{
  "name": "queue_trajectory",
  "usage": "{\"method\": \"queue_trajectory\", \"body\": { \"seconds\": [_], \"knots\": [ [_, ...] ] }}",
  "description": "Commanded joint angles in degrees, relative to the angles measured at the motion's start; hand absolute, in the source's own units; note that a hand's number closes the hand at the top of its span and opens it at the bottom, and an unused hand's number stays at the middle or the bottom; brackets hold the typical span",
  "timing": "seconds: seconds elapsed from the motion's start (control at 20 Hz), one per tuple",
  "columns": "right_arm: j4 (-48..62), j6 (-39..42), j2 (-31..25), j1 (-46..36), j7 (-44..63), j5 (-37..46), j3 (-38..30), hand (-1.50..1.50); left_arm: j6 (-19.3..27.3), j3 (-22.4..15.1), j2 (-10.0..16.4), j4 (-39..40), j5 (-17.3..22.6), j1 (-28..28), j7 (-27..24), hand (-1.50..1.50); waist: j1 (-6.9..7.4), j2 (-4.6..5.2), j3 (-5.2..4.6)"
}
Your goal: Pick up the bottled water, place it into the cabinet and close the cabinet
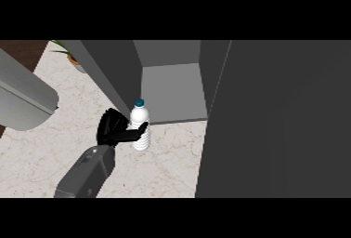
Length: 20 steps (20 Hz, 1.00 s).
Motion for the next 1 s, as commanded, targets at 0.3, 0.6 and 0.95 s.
{"method": "queue_trajectory", "body": {
  "seconds": [0.3,0.6,0.95],
  "knots": [
    [1.29,2.52,-2.73,-1.34,0.31,-7.05,-4.55,-1.50,14.32,-2.14,-5.39,-3.02,1.14,-14.89,6.65,1.50,-3.92,1.31,-1.06],
    [4.12,5.22,-3.84,-1.75,-0.52,-9.81,-5.67,-1.50,19.53,-3.69,-5.41,-3.30,0.47,-14.46,6.26,1.50,-3.94,1.90,-1.01],
    [5.66,5.58,-5.94,-2.70,0.28,-12.16,-8.68,-1.50,23.80,-3.80,-5.42,-3.91,0.74,-13.77,6.24,1.50,-3.84,2.09,-1.13]
  ]
}}
